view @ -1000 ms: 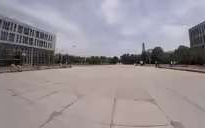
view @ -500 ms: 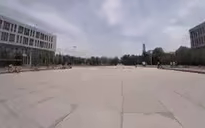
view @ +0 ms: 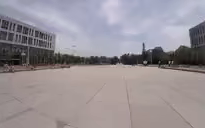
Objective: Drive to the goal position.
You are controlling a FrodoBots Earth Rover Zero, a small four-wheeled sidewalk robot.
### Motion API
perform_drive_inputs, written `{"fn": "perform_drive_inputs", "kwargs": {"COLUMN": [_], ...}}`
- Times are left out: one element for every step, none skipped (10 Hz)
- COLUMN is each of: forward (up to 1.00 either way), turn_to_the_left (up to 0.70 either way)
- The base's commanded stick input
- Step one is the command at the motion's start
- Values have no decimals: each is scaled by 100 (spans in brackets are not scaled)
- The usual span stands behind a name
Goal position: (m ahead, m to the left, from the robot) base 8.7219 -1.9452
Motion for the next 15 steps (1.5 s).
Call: {"fn": "perform_drive_inputs", "kwargs": {"forward": [100,100,100,100,100,100,100,100,100,100,100,100,100,100,100], "turn_to_the_left": [0,0,0,0,0,0,0,-1,-18,-32,-40,-40,-40,-23,0]}}
